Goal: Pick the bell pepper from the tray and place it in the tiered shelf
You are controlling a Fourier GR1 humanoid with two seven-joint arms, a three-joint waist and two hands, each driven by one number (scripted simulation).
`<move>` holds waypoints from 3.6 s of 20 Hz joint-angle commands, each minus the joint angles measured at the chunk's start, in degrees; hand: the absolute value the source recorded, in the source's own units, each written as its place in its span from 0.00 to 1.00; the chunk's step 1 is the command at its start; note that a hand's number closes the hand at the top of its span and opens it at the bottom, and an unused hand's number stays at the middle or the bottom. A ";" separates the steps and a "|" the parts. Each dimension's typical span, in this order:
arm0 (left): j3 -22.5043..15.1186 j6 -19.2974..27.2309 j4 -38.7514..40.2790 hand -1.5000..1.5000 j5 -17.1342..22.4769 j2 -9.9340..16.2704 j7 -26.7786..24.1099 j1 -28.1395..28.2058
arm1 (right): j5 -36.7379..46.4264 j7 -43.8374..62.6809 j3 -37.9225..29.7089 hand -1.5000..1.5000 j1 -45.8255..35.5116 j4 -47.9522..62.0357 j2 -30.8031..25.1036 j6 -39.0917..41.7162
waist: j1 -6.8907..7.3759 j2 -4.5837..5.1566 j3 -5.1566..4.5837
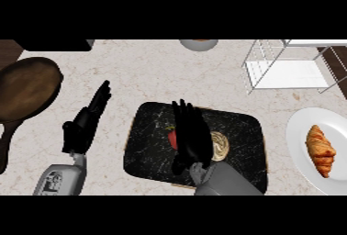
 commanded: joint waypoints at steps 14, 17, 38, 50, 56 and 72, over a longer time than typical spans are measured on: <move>0.97 -0.04 5.03 0.50 -1.93 -1.72 -1.20 -2.97 | 6.05 -7.78 -1.78 1.00 0.81 4.59 0.37 -0.02 | -0.20 0.06 -0.01; 0.44 -1.07 -3.76 0.50 -0.57 -0.92 3.35 0.08 | 3.17 -6.97 -6.62 1.00 7.79 -5.27 -4.03 6.42 | -0.41 -0.10 0.01; 1.76 -0.70 -0.58 0.50 -1.74 -0.35 -0.97 1.67 | 2.11 1.12 -17.95 1.00 11.59 -43.50 -1.70 4.15 | -0.48 -0.11 -0.02; -0.46 0.45 -0.74 0.50 -2.78 -3.33 1.68 -0.55 | 6.65 7.15 -36.11 1.00 -9.75 -43.18 -6.83 13.26 | -0.27 -0.03 -0.01; 1.32 -1.66 0.96 0.50 -1.28 -1.67 -0.34 -0.58 | 3.72 9.09 -42.53 1.00 -18.40 -40.81 -11.29 20.15 | -0.26 -0.10 -0.03; 1.04 -0.96 -2.33 0.50 -1.94 -2.34 3.37 -0.49 | 4.59 -6.74 -51.23 1.00 -25.89 -17.64 -21.72 8.03 | 0.12 0.01 -0.01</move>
